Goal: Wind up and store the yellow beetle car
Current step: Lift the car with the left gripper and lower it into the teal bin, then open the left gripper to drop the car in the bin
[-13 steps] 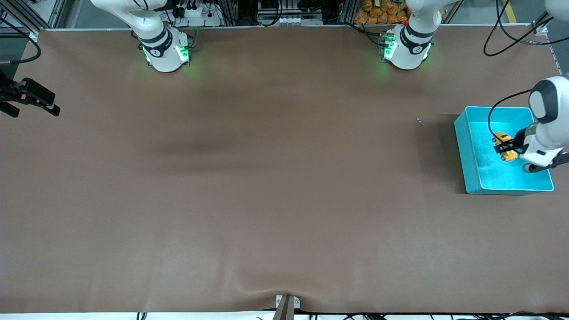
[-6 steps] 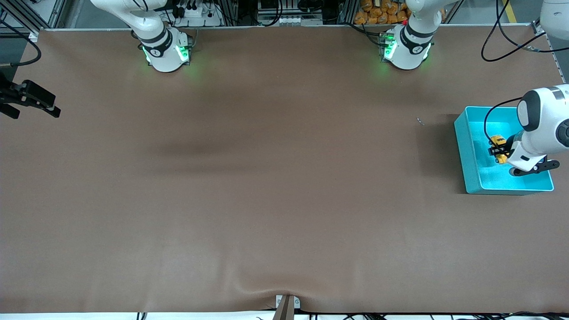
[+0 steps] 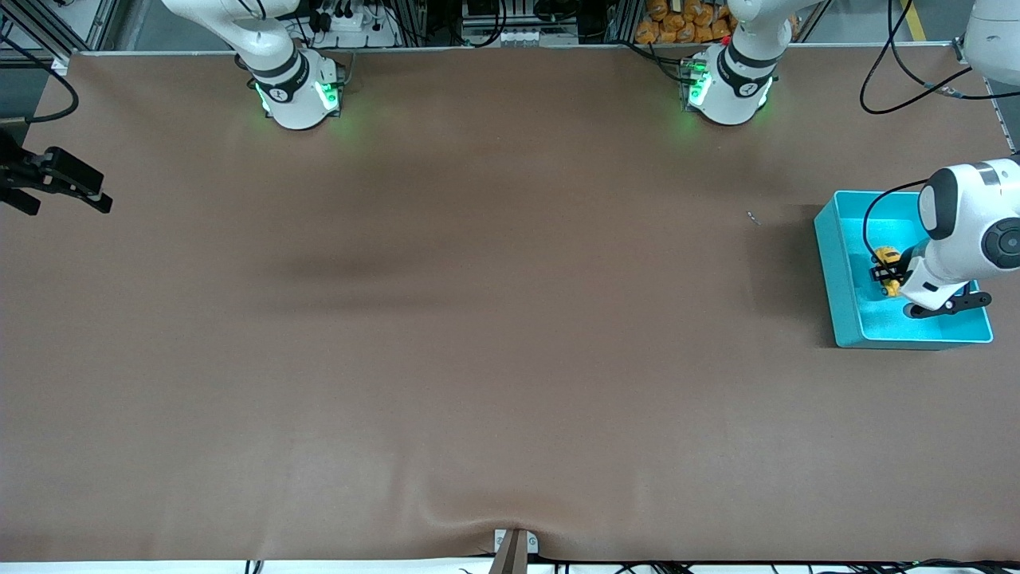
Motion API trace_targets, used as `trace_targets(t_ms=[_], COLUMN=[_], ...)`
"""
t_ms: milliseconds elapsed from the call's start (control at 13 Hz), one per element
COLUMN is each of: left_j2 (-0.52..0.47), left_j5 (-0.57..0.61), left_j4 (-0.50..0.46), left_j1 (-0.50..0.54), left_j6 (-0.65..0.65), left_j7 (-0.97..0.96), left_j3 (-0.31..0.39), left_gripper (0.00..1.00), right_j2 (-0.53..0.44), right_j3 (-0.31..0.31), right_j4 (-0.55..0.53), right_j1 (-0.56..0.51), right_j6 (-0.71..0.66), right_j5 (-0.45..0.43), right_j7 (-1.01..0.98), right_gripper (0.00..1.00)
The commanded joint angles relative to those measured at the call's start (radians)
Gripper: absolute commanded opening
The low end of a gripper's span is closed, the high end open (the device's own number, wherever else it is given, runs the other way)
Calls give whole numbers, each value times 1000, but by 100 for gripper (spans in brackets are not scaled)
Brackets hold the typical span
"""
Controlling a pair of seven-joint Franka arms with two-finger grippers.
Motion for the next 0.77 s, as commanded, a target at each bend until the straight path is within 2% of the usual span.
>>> trace_targets(t_ms=[0, 77, 154, 308, 385, 462, 692], left_j2=[8, 16, 21, 22, 22, 18, -30], left_j5=[25, 25, 25, 25, 25, 20, 5], left_j4=[-2, 0, 3, 4, 10, 16, 52], left_j1=[11, 11, 11, 11, 9, 6, -1], left_j6=[24, 25, 25, 25, 25, 24, 12], left_j7=[9, 7, 4, 6, -9, -12, -20], left_j3=[-7, -7, -7, -7, -7, -9, -13], left_gripper=[0, 7, 22, 68, 87, 100, 100], right_j2=[-36, -34, -36, -34, -34, -34, -34], right_j3=[-5, -5, -5, -5, -5, -5, -5], right_j4=[-36, -35, -36, -35, -35, -35, -35], right_j1=[12, 12, 14, 15, 17, 17, 17], right_j6=[10, 9, 9, 9, 10, 10, 10], right_j5=[-17, -17, -17, -17, -17, -17, -17], right_j7=[11, 11, 11, 11, 11, 11, 11], right_gripper=[100, 100, 100, 100, 100, 100, 100])
